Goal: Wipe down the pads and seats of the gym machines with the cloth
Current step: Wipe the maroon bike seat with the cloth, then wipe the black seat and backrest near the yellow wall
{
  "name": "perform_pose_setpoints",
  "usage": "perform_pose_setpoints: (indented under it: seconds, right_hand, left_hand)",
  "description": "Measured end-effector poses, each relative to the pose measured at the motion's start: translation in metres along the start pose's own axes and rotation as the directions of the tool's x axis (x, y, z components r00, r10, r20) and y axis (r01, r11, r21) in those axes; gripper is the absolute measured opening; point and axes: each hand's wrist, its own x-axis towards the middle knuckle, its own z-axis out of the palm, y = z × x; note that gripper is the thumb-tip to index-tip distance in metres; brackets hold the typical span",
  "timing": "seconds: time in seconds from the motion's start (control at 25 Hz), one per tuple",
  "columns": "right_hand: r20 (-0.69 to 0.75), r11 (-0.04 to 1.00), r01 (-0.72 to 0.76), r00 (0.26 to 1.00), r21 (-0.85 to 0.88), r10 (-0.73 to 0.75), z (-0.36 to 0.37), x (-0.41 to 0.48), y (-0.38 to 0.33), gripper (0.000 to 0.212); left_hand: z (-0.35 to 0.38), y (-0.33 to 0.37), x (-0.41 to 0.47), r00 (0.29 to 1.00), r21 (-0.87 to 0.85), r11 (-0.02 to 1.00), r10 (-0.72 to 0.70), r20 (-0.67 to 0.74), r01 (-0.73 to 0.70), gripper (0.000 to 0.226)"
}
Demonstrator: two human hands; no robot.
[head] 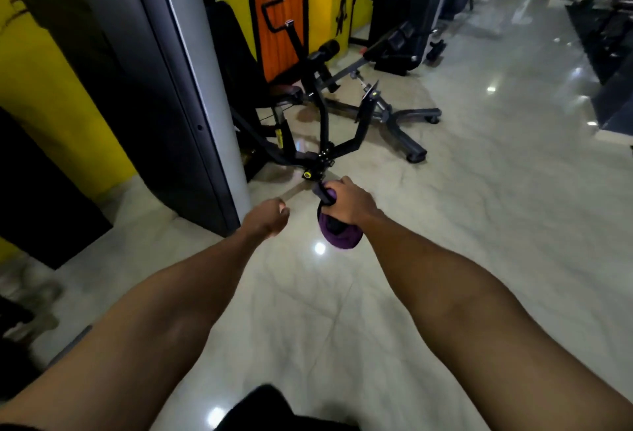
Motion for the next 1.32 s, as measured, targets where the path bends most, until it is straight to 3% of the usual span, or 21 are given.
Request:
perform_pose_setpoints:
  seconds: [0.32,0.92,1.32]
  right_hand:
    - [0.057,0.997,0.069,0.996,-0.023,-0.067,0.001,0.174,0.032,0.066]
    - [0.105,0.974,0.218,0.972,-0.054,-0.212,-0.067,0.526,0.079,0.067]
    - [0.189,0.899,0.433,0.89,-0.071,-0.414,-0.112,0.766,0.075,0.07]
  left_hand:
    - [-0.015,-0.004,0.148,0.99,0.044,0.989,-0.139,0.012,0.138,0.033]
    - [-0.086,0.015,0.493,0.976,-0.008,0.978,-0.21,-0.049,0.21,0.037]
    - [-0.132,0.01,0.665,0.888,-0.169,0.899,-0.429,-0.167,0.403,0.033]
